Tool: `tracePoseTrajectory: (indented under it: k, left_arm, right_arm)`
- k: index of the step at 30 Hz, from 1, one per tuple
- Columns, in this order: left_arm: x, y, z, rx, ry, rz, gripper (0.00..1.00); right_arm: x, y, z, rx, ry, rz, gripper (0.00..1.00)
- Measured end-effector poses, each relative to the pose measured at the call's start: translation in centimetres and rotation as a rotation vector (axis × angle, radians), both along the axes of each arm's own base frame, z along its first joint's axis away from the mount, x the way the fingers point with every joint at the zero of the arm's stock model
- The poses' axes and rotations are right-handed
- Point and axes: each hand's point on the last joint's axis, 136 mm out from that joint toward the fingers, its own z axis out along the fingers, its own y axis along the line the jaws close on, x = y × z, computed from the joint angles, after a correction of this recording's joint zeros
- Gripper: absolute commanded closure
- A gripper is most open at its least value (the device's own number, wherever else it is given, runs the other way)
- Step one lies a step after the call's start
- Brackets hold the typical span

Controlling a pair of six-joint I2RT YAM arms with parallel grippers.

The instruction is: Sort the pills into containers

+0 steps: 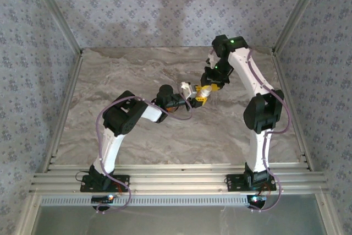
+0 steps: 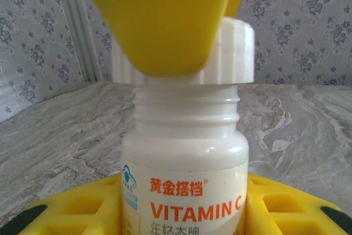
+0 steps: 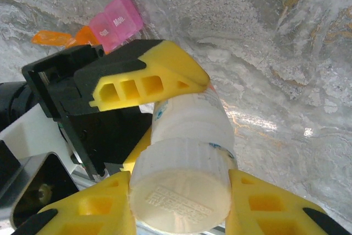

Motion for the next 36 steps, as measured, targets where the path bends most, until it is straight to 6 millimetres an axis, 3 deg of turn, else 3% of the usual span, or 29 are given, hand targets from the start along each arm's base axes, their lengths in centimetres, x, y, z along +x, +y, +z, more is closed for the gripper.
tracePoseTrajectory:
  k: [8,19,29,36]
  left_arm:
    - [0.0,0.0,0.6,-0.005,-0.021,0.001,1.00]
    - [0.0,0.1,0.8,-0.005,-0.020,0.002,1.00]
    - [0.6,0.7,2.0,-0.014,-0.030,0.019,1.00]
    - [0.5,0.6,1.6,0.001,-0.019,0.015,1.00]
  right_arm:
    - [-0.6,-1.0,0.3,0.009,-0.005,-0.024,0.67]
    - [-0.4,-1.0,0.3,0.013,-0.012,-0.026,0.68]
    - [0.3,0.1,1.6,0.044,-0.047,-0.038,0.68]
    - [0.4,0.9,1.6,0.056,-0.051,-0.034,0.68]
